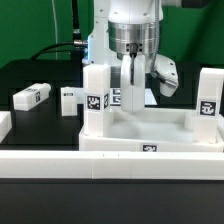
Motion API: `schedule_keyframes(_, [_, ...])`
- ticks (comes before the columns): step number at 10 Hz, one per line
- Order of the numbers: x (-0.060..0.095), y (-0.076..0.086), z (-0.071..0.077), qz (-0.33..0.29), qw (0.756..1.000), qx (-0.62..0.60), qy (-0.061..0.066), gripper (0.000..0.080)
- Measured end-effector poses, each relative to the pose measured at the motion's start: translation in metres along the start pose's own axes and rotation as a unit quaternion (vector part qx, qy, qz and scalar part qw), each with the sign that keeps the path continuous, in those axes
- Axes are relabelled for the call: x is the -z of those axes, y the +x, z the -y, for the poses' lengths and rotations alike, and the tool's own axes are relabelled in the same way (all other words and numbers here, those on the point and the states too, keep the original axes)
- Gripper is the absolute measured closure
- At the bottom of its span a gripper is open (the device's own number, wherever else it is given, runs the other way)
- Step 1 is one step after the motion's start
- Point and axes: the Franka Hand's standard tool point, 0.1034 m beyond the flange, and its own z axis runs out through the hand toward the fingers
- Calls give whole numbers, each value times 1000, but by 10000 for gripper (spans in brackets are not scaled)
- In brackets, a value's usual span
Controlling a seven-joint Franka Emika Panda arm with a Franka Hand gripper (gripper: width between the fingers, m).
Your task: Assemble desk
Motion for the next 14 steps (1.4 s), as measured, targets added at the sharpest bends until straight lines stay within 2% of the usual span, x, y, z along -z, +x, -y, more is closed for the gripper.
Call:
schedule_keyframes(6, [1,1,1,0,1000,16,0,734])
schedule_keyframes(7, [1,11,1,1,998,61,-5,734])
schedule_keyframes(10, [3,33,3,-3,989,149,-4,734])
schedule_keyframes(14, [7,51,7,-6,950,312,-1,734])
